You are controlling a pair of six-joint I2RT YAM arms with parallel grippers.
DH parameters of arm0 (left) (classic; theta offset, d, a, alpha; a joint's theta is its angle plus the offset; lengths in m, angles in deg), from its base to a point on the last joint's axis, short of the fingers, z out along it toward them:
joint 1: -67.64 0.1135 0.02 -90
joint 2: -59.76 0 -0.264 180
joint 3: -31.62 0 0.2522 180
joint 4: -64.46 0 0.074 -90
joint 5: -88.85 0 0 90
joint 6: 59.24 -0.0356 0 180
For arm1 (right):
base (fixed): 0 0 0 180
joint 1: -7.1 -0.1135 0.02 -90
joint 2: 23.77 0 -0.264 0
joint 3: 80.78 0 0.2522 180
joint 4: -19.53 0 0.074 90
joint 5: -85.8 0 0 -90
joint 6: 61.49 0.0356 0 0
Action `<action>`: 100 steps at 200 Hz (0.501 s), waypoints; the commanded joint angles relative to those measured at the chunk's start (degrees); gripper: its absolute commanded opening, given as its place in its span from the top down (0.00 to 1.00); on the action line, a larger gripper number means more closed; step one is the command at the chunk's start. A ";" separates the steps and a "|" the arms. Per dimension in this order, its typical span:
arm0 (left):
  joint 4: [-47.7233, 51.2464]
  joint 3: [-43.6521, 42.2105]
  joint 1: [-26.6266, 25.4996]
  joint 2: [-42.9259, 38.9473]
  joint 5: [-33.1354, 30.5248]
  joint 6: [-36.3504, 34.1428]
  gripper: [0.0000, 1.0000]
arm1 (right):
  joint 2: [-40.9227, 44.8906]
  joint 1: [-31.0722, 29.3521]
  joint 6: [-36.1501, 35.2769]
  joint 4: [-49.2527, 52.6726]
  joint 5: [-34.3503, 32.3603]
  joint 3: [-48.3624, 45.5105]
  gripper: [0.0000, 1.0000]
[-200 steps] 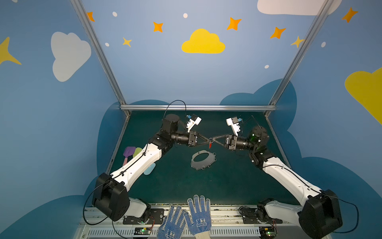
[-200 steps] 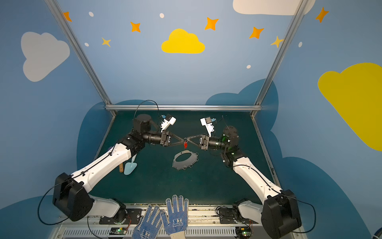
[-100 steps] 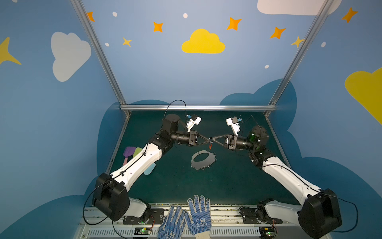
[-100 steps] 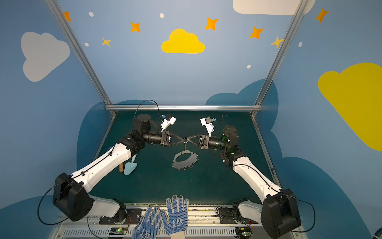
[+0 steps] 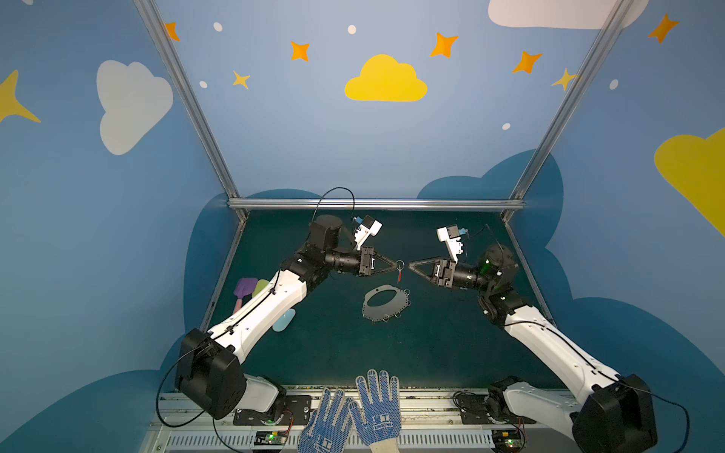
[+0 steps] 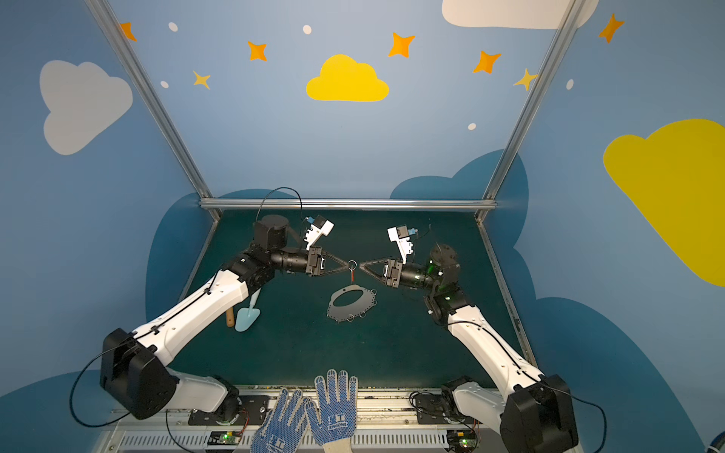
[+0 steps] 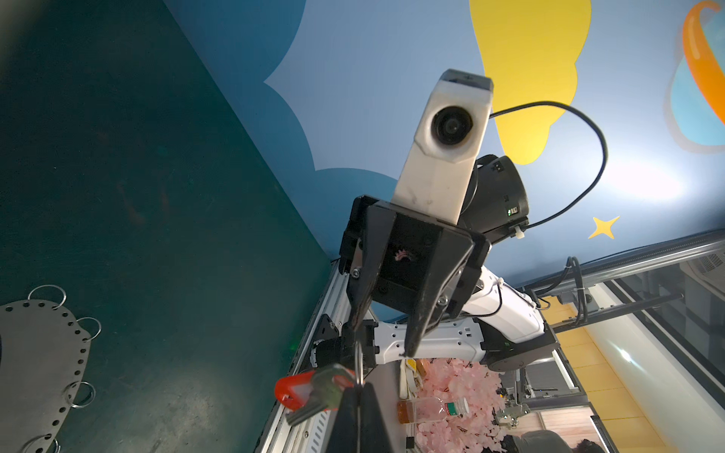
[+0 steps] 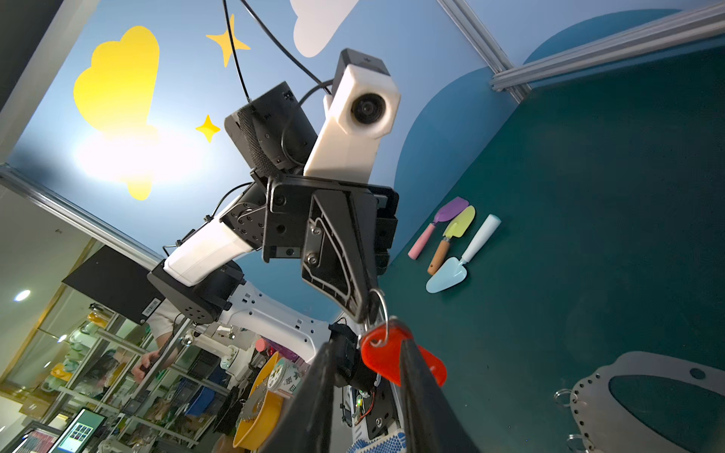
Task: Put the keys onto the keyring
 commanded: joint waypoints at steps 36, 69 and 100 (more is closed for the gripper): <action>1.13 1.96 -0.56 0.05 0.05 -1.63 0.96 | -1.88 -1.82 2.64 -5.17 -0.36 -0.51 0.71; 1.24 1.94 -0.68 -0.13 -0.04 -1.79 0.96 | -2.36 -2.23 2.59 -5.36 0.06 -0.32 0.81; 1.33 2.07 -0.69 -0.20 -0.04 -1.77 0.96 | -2.02 -2.19 1.74 -4.17 -0.26 -0.28 0.87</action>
